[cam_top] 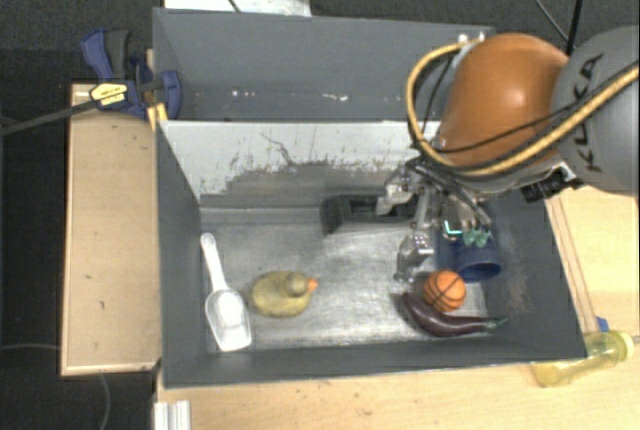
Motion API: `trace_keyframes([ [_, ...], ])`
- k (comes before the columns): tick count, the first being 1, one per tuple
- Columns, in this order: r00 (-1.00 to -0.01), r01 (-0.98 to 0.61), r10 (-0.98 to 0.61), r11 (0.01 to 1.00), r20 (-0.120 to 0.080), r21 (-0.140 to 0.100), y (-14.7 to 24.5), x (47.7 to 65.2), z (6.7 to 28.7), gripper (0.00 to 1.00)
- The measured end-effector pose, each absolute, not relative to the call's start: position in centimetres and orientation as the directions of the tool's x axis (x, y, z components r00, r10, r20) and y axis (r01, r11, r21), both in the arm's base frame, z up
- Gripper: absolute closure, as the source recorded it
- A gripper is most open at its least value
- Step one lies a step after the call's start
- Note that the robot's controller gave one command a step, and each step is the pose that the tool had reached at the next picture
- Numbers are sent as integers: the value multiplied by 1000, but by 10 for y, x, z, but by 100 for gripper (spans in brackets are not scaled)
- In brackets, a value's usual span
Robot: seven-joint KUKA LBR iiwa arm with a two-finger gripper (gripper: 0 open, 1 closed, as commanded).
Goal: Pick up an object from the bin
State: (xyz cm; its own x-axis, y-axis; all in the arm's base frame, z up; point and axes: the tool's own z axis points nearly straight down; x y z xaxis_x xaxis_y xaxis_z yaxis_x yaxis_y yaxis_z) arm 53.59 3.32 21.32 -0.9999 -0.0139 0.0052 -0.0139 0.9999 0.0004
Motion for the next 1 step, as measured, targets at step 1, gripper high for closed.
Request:
trace_keyframes([
  [1, -1000, -13, -13, 1000, -3, 1, 33, 537, 218, 0],
])
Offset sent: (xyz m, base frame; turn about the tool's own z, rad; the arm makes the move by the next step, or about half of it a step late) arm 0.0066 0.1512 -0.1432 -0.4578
